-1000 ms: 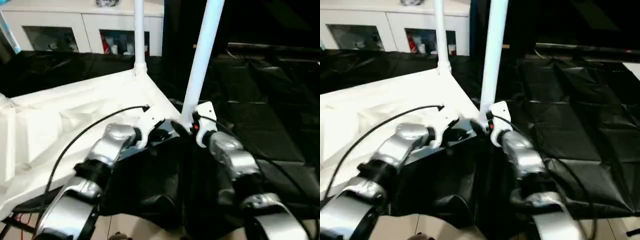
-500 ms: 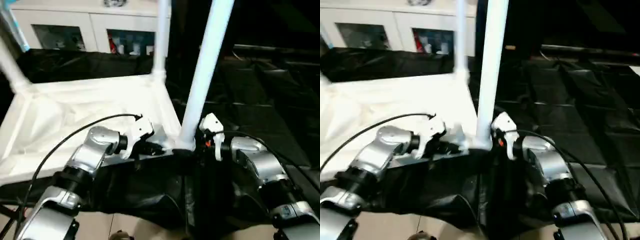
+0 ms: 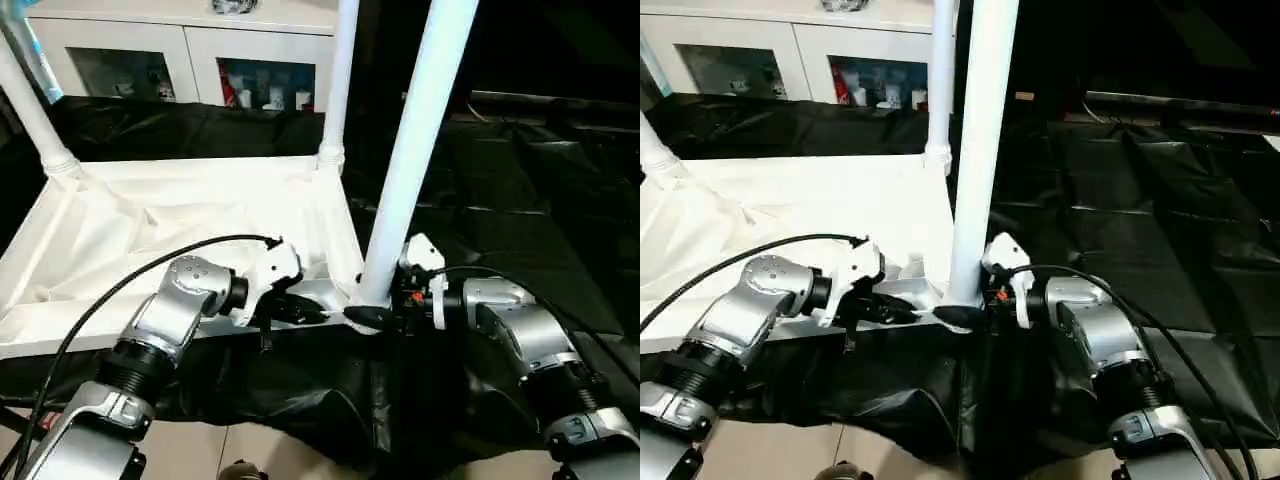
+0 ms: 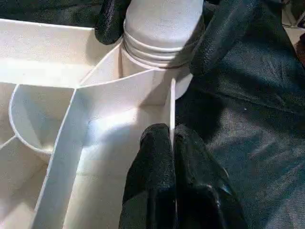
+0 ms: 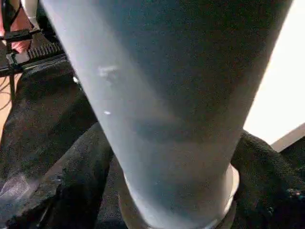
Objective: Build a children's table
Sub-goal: Rotate leg to tighten
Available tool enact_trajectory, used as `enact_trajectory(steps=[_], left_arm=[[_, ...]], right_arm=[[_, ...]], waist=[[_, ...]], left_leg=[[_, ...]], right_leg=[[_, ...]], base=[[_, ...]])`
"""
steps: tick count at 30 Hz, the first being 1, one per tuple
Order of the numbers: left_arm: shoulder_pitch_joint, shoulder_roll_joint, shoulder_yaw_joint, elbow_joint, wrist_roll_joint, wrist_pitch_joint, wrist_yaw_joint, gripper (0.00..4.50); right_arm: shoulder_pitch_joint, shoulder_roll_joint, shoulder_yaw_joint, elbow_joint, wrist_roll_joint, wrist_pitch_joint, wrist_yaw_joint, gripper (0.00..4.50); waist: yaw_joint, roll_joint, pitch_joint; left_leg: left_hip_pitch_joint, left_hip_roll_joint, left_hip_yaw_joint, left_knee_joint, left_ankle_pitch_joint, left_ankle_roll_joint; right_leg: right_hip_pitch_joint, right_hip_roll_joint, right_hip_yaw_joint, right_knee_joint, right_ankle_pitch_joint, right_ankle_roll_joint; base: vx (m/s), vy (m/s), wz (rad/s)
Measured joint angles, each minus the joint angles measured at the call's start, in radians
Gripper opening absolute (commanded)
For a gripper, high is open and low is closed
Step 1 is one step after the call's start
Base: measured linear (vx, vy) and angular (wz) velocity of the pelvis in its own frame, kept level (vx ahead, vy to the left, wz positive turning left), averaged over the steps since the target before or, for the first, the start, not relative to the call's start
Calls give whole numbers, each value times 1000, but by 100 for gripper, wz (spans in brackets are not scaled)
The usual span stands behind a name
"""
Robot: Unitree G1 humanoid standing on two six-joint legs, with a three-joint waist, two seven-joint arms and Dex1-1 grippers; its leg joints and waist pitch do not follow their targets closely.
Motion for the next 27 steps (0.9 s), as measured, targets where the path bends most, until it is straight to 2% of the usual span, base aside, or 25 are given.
enact_trajectory(steps=[2,3,7,11,15,18,19,20,23,25,27], left_arm=[[-1,-6,0,2,2,0,20,0],[-4,-12,1,8,4,1,33,0],[-38,-55,11,69,23,10,121,0],[-104,-135,37,174,52,29,281,0],[-165,-209,47,260,59,46,415,0],[-182,-237,50,281,62,46,462,0],[-182,-237,51,282,62,46,462,0],[-182,-237,51,282,62,46,462,0],[-182,-232,52,282,70,35,444,0],[-178,-222,52,277,70,28,425,0],[-167,-207,51,268,70,16,401,0]], right_arm=[[4,10,-10,1,-5,0,-33,325],[4,20,-13,4,-8,0,-52,295],[2,82,-56,43,-27,-11,-218,282],[-68,190,-121,148,-60,-13,-513,272],[-130,256,-180,232,-64,-19,-736,272],[-153,271,-195,268,-70,-48,-801,272],[-152,273,-196,272,-73,-59,-802,328],[-152,274,-196,277,-76,-72,-801,342],[-148,276,-196,278,-82,-88,-766,351],[-144,275,-196,276,-81,-94,-744,383],[-128,270,-195,263,-76,-99,-693,394]], waist=[[-1,0,0],[-2,0,0],[-10,1,-1],[-29,1,-1],[-28,1,-1],[-27,2,-1],[-27,2,-1],[-27,3,-2],[-26,3,-2],[-27,3,-2],[-28,3,-2]], left_leg=[[0,0,0,0,0,0],[0,0,0,0,0,0],[1,0,0,1,0,0],[4,-1,0,0,0,0],[3,-1,0,-1,0,0],[2,-1,0,-3,0,0],[1,-1,0,-4,0,0],[1,-1,0,-5,0,0],[1,-1,0,-5,0,0],[1,-1,0,-4,0,0],[1,-1,0,-4,0,0]], right_leg=[[0,0,0,0,0,0],[0,0,0,0,0,0],[1,0,0,0,0,0],[2,0,0,0,0,0],[2,0,0,-1,0,0],[1,0,0,-1,0,1],[0,0,0,-1,-1,1],[-1,0,0,-1,-1,1],[-1,0,0,-1,-1,0],[-1,0,0,-1,-1,0],[-1,0,0,0,-1,0]], base=[[0,0,0],[0,0,0],[0,0,0],[0,0,0],[0,0,0],[0,0,0],[0,0,0],[0,0,0],[0,0,0],[0,0,0],[0,0,0]])
